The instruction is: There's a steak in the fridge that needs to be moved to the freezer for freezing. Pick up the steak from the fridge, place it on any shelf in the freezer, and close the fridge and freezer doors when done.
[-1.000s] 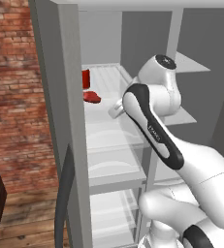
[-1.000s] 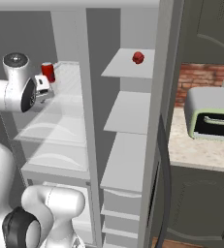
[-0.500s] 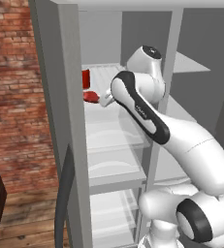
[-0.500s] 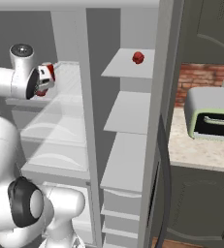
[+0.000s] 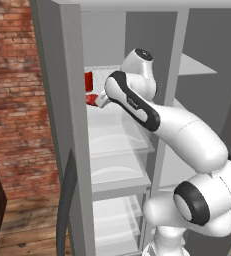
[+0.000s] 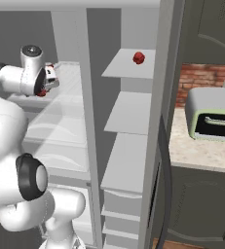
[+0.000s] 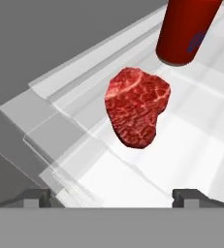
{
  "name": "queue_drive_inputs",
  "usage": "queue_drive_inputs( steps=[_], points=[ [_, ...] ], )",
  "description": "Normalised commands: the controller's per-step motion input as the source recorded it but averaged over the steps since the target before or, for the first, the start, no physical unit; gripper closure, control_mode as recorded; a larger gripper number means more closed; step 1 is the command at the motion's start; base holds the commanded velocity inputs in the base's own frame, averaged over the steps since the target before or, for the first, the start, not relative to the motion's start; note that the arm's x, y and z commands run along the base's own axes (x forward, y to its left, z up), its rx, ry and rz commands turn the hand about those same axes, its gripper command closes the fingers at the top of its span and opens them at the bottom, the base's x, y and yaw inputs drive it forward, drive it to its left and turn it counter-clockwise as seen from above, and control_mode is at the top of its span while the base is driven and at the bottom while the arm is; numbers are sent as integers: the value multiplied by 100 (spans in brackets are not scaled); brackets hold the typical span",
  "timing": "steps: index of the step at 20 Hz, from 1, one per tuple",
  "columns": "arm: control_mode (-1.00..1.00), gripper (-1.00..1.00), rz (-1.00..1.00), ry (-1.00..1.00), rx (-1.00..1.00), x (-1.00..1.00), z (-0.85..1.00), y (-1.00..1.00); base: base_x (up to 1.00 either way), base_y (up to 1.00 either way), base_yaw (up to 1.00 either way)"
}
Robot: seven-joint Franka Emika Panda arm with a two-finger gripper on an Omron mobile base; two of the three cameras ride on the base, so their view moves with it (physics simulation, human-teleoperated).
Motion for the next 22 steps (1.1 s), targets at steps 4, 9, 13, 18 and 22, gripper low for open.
queue_drive_inputs(
  steps=[4,9,13,18,22],
  points=[
    [-100,-100,0,2,0,57,-15,0,0,0,0],
    [-100,-100,0,0,-1,46,-27,16,0,0,0],
    [-100,-100,0,0,-1,31,-33,18,0,0,0],
    [-100,-100,0,1,0,34,-27,7,0,0,0],
    [-100,-100,0,3,0,28,-27,17,0,0,0]
  ],
)
